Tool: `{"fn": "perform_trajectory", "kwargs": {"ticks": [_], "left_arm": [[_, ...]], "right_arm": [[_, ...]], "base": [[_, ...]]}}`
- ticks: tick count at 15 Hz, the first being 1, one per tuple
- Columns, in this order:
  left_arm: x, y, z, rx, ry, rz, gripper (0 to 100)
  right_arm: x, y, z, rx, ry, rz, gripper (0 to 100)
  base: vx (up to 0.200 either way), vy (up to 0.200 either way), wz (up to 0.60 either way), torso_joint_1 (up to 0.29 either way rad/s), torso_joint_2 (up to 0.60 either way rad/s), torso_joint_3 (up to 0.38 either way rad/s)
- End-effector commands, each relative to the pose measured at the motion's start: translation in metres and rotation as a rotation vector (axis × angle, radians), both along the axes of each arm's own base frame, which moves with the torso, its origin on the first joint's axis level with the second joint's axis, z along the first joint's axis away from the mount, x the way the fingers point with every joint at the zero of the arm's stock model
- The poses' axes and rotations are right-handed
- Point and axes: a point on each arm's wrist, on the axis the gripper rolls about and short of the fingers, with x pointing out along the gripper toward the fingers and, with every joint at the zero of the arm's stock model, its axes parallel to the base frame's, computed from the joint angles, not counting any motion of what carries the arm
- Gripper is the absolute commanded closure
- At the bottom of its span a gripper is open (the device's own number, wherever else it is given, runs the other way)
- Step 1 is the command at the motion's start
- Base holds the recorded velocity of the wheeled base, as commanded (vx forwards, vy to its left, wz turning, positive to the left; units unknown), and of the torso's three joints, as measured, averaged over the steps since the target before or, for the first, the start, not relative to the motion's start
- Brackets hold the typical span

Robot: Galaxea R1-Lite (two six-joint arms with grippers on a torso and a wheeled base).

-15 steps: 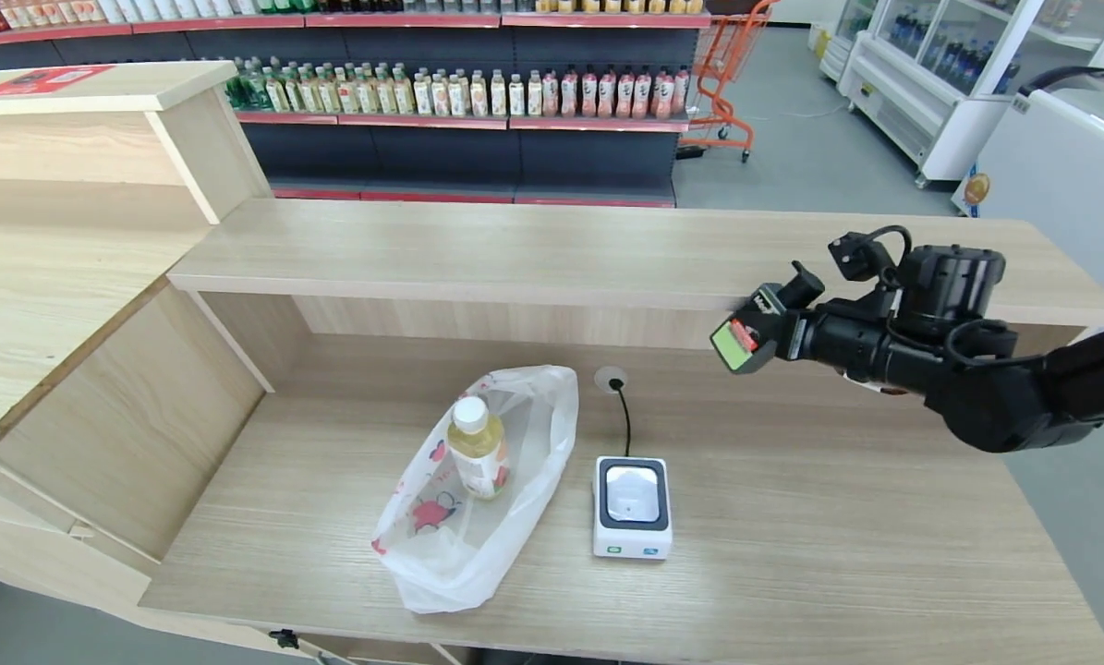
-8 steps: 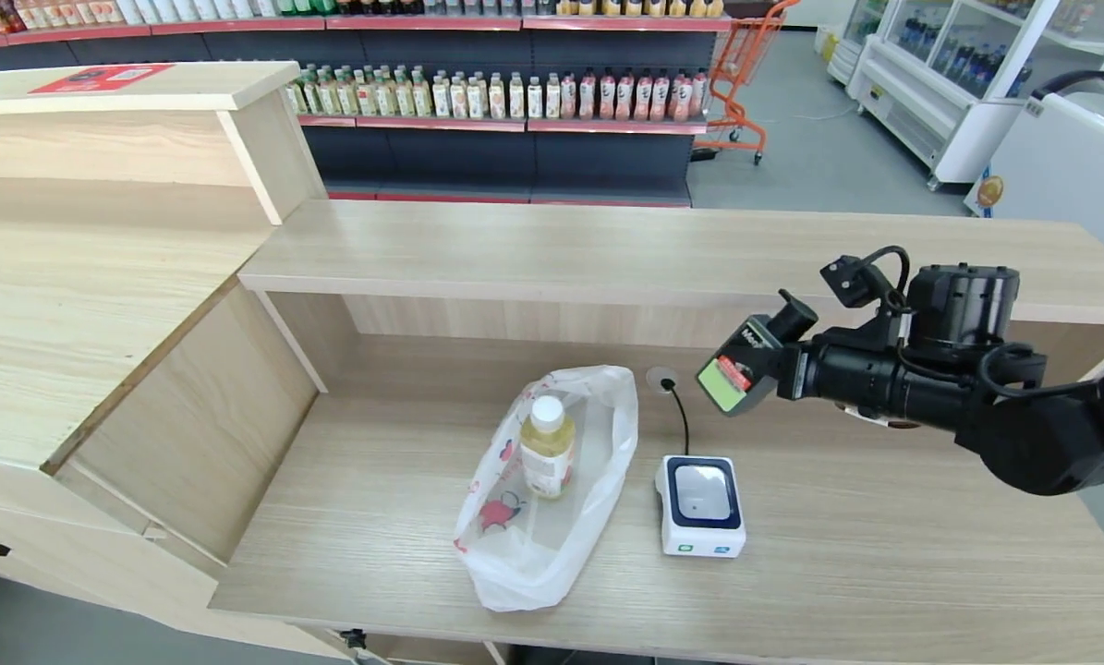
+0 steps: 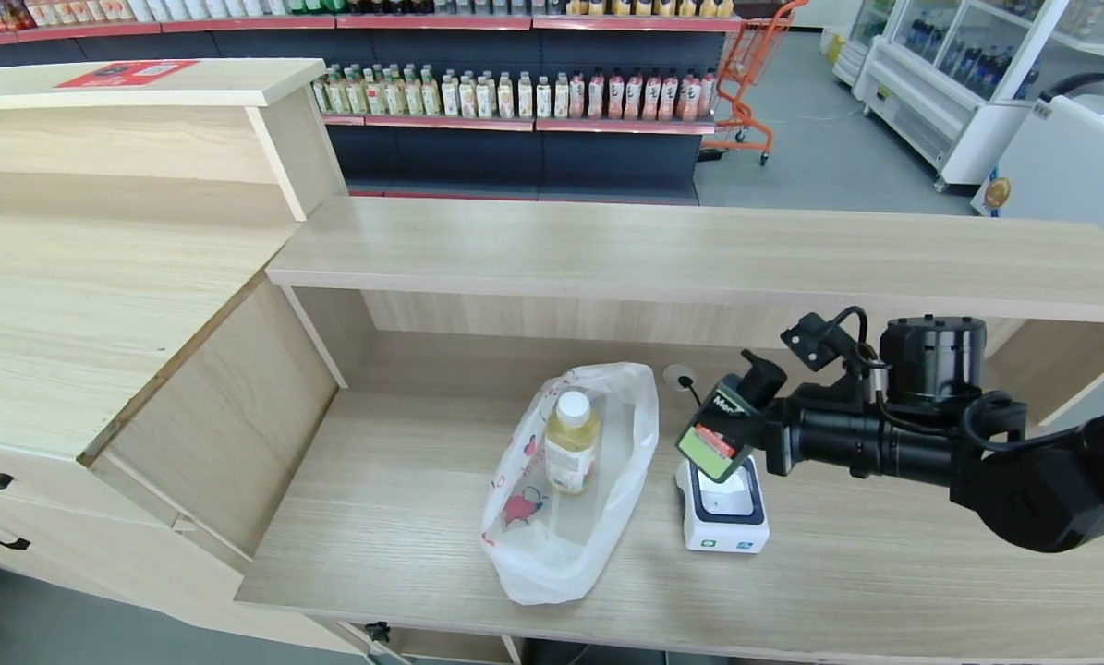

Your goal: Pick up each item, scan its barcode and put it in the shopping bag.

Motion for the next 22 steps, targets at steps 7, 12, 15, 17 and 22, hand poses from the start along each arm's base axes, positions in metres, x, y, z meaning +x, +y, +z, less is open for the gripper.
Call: {"fn": "perform_trajectory", "kwargs": {"ticks": [7, 12, 15, 17, 22], "left_arm": [[0.000, 0.000, 0.000, 0.000, 0.001, 0.002, 0], [0.000, 0.000, 0.000, 0.000, 0.001, 0.001, 0], [0.000, 0.000, 0.000, 0.000, 0.001, 0.002, 0], [0.000, 0.000, 0.000, 0.000, 0.001, 0.001, 0], [0.000, 0.000, 0.000, 0.000, 0.001, 0.001, 0]], "right_arm": [[0.003, 0.044, -0.067, -0.052, -0.050, 0.159, 100], [0.023, 0.086, -0.092, -0.085, -0.138, 0.286, 100], [0.035, 0.102, -0.107, -0.119, -0.202, 0.327, 100], [0.045, 0.108, -0.118, -0.141, -0.245, 0.340, 100], [0.059, 0.130, -0.125, -0.145, -0.331, 0.374, 100]], "base": [[0.000, 0.000, 0.00, 0.000, 0.00, 0.000], [0.000, 0.000, 0.00, 0.000, 0.00, 0.000], [0.000, 0.000, 0.00, 0.000, 0.00, 0.000], [0.000, 0.000, 0.00, 0.000, 0.00, 0.000], [0.000, 0.000, 0.00, 0.000, 0.00, 0.000]]}}
